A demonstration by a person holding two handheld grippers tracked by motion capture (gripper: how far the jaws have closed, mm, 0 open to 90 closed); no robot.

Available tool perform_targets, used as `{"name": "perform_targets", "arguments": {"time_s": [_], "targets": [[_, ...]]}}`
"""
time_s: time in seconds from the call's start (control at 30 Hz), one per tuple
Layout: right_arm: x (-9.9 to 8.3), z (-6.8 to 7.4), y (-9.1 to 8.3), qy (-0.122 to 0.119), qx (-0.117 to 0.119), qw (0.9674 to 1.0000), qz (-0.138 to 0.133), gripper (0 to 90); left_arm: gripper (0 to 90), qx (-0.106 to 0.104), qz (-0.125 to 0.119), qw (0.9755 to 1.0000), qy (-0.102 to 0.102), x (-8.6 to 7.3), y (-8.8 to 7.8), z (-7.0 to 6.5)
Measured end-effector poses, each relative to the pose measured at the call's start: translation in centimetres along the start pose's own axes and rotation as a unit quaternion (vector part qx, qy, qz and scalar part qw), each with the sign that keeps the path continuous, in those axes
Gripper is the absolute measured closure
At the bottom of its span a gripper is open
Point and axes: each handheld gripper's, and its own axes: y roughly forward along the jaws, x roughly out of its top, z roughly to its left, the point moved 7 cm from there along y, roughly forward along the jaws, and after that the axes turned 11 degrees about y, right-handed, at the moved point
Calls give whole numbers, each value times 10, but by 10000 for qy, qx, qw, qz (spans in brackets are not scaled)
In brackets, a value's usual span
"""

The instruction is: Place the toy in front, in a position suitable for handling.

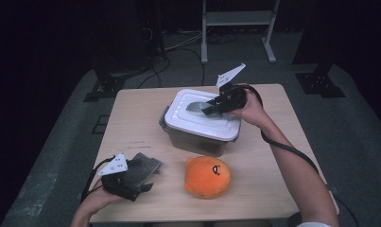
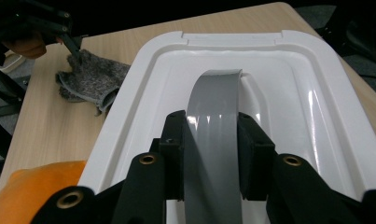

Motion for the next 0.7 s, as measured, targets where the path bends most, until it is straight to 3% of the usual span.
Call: {"name": "perform_targets", "arguments": {"time_s": [0.23, 0.7], "targets": [[-8, 5, -34, 48, -178, 9997, -166, 667, 27, 20, -17, 10000, 16, 2, 1, 0], [-47, 11, -91, 332, -466, 9976, -386, 667, 27, 90, -37, 10000, -12, 1, 1, 2]]}}
